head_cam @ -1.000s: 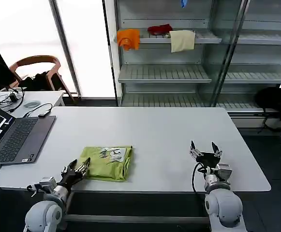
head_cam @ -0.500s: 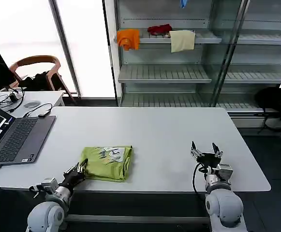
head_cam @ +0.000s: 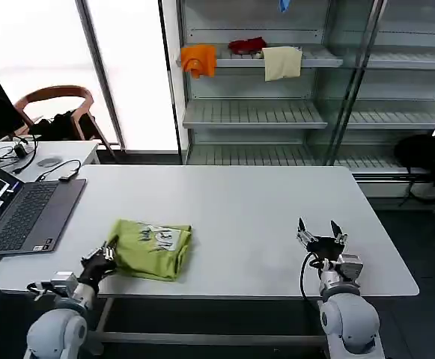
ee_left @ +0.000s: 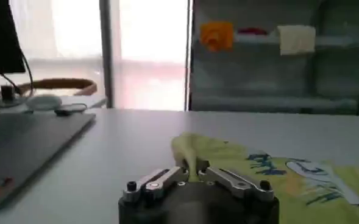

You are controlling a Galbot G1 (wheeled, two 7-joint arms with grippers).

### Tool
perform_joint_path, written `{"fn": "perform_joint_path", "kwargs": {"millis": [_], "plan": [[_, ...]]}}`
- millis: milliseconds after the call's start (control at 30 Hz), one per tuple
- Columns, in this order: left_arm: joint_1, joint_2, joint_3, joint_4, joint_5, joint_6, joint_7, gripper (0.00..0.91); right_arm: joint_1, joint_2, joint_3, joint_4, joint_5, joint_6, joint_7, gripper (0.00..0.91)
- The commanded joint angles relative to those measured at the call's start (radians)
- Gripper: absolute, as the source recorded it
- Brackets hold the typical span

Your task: Fold and organize the clothes.

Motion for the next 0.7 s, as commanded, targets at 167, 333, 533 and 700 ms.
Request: {"fn": "perform_joint_path", "kwargs": {"millis": [167,333,533,700], "plan": [[-0.118,0.286,-0.23,-0.058,0.399,-0.062,0.094,0.01,-0.003,-0.003,-0.002,-0.015,0.005,0.022,-0.005,0.907],[-0.126,0.339,-0.166,-0.103,0.541,-0.122,0.162,0.01,-0.011,-0.008,0.006,-0.022,0.02,0.036,-0.008,0.907],[-0.075,0.221,0.119,-0.072,0.733,-0.26,0.185,0.01,-0.036,-0.025,0.022,-0.05,0.039,0.065,-0.011,0.907],[-0.065,0.041,0.307,0.07,0.898,-0.356,0.147,0.02,-0.059,-0.051,0.047,-0.062,0.063,0.083,-0.01,0.907]]}}
